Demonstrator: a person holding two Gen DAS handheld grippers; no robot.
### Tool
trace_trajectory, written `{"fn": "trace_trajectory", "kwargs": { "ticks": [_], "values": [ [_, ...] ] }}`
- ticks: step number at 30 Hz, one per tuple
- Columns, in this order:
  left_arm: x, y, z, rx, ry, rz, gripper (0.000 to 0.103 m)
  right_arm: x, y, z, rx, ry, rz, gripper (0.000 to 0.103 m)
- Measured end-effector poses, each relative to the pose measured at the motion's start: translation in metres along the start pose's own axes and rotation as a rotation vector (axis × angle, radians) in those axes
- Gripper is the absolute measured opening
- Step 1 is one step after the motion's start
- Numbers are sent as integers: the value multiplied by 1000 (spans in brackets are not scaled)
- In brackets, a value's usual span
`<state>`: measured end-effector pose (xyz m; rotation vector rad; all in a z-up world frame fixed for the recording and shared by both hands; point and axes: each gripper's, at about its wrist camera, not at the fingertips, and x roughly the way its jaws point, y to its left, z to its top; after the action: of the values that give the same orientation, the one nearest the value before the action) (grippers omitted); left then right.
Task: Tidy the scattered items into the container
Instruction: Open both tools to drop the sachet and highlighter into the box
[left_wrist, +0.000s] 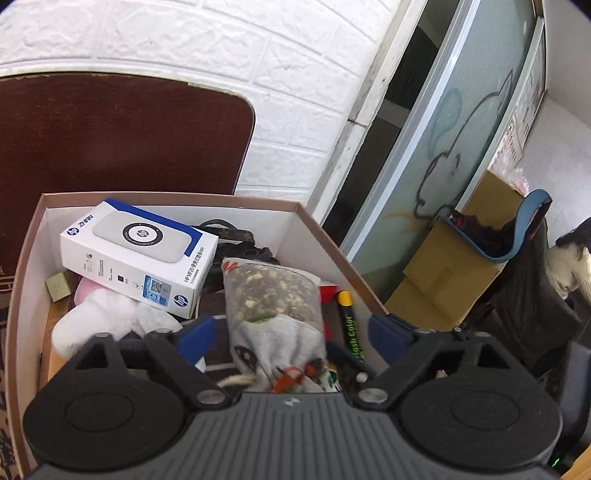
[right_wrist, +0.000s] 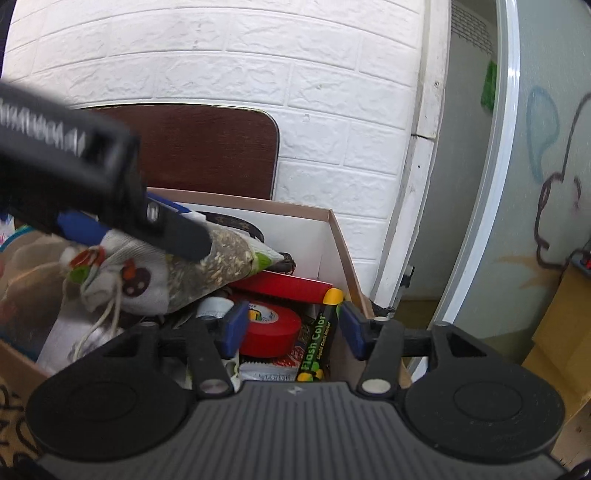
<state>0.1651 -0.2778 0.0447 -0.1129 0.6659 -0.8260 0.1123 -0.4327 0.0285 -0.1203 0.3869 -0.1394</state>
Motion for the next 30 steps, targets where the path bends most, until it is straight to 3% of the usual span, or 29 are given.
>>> {"fn": "trace_trajectory", "kwargs": {
  "ticks": [3,8,15,17,20,30],
  "values": [
    [-15,-5,-8,9,-34,11,96,-14,2,-2,-17,-15,5,78],
    [-41,-5,-25,-40,-79,54,98,-43,5,-1,-8,-50,18,78],
    [-76,-7,-52,-102,-41,171,100,-77,19,0,7,-46,90,91],
    [-84,-9,-61,-94,-27,218,101,-87,25,-1,8,-40,113,91],
    [-96,-12,-75,-73,-35,269,103,-101,34,-4,5,-24,128,101],
    [-132,-24,-111,-21,-57,350,103,-144,53,-23,1,33,80,101]
  ]
}}
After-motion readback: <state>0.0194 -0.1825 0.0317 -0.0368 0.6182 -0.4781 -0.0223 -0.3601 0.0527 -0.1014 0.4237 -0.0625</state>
